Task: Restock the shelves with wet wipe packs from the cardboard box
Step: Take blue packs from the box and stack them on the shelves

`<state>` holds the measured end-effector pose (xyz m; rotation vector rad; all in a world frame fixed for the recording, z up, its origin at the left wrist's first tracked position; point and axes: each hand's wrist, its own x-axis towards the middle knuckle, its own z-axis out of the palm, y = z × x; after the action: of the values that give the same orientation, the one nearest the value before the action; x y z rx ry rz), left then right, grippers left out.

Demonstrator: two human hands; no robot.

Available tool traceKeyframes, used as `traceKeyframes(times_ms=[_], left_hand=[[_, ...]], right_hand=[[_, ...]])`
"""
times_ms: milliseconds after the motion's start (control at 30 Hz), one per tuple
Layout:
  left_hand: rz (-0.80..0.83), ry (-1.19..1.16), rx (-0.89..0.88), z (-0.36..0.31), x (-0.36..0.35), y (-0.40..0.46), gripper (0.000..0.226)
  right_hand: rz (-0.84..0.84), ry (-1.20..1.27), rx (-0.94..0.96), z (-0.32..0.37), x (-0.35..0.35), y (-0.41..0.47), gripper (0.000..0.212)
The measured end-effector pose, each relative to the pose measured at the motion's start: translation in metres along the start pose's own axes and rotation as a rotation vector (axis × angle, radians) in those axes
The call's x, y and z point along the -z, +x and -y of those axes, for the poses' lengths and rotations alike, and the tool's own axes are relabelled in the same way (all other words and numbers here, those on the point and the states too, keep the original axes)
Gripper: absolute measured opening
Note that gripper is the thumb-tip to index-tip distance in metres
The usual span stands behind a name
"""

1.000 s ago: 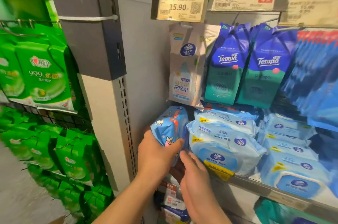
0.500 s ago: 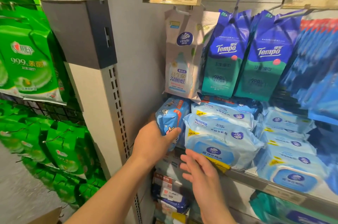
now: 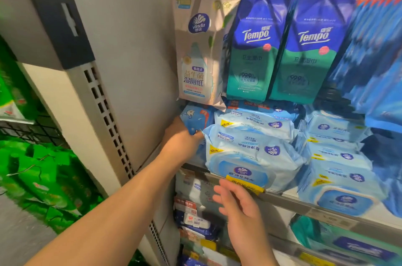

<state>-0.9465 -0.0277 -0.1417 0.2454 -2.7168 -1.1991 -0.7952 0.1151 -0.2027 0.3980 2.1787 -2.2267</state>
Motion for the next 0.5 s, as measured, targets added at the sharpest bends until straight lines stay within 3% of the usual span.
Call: traceKeyframes(times_ms=[167,300,433,500], left_hand=[[0.007,0.117,0.099,-0.008,-0.014,0.03,0.051],[0.011,0.129,0.031,-0.019,-0.023,0.046,0.045],[0.018,0.134,0.056,-0.019,-0.033,0.06,0.056],[0.03,0.192,0.036,-0.019,-0.036,0.066,0.047]], right_hand=[[0.014,-0.02,-0.021,-0.008,0.012,-0.002,0.016],[0.026,-0.034,-0.043,-0.012,0.023,-0.004,0.017],[0.031,-0.053,-0.095,-0.019,0.03,-0.007,0.017],[0.032,-0.08,-0.108,-0.022,0.034,-0.01,0.017]])
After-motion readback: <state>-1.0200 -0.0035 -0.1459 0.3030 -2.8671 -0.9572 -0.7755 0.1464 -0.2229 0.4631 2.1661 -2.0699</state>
